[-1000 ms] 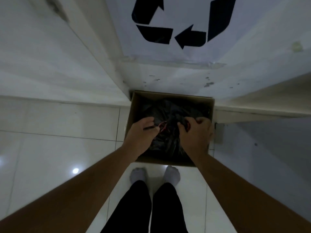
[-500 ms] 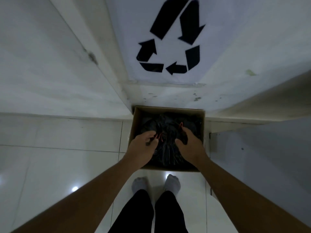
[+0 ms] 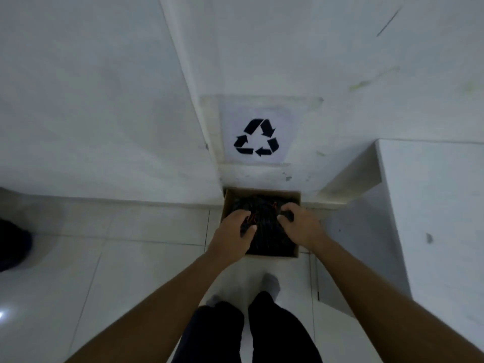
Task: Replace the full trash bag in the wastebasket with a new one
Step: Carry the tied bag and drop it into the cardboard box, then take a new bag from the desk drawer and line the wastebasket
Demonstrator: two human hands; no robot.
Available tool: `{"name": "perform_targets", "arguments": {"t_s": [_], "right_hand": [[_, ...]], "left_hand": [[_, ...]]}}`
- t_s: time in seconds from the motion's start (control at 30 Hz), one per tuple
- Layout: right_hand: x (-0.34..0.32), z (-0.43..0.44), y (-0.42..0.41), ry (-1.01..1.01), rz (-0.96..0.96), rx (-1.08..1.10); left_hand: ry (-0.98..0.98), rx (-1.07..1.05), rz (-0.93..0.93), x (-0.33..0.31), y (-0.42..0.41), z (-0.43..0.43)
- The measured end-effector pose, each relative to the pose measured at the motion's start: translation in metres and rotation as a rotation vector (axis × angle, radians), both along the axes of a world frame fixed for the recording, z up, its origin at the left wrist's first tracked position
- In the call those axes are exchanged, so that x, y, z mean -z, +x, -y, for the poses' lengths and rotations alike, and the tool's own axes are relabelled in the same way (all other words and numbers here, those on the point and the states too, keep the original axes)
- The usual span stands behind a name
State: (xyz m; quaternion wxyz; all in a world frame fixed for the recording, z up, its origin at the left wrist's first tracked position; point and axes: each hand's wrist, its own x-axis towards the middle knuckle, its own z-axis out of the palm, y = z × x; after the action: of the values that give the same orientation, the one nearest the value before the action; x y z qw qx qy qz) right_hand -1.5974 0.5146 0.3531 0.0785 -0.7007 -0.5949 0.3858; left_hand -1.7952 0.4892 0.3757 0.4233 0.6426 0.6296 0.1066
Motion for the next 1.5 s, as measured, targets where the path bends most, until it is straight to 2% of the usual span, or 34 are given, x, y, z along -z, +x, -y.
{"name": "perform_targets", "arguments": {"t_s": [0.2,0.37,0.67,0.97,1.2,1.5], "right_hand": [[-0.071,0.066,-0.012,0.071,0.036,-0.023],[-0.119,0.143,-0.026,0.214,0.029,0.066],[-0.199,0.291,0.014,0.334,0.089,0.187],[-0.229,0.463,0.162,0.383,0.204,0.378],[-0.236,0.598,0.301,0.351,0.274,0.487],[-0.231,0.660,0.474,0.356,0.262,0.613]], "left_hand": [[0.122,0.027,0.035,-0.060,-0.016,0.054],[0.266,0.089,0.077,-0.101,-0.032,0.110],[0.349,0.310,0.160,-0.174,0.028,0.225],[0.414,0.480,0.259,-0.197,0.191,0.342],[0.355,0.613,0.321,-0.190,0.351,0.459],[0.294,0.693,0.340,-0.181,0.545,0.507]]}}
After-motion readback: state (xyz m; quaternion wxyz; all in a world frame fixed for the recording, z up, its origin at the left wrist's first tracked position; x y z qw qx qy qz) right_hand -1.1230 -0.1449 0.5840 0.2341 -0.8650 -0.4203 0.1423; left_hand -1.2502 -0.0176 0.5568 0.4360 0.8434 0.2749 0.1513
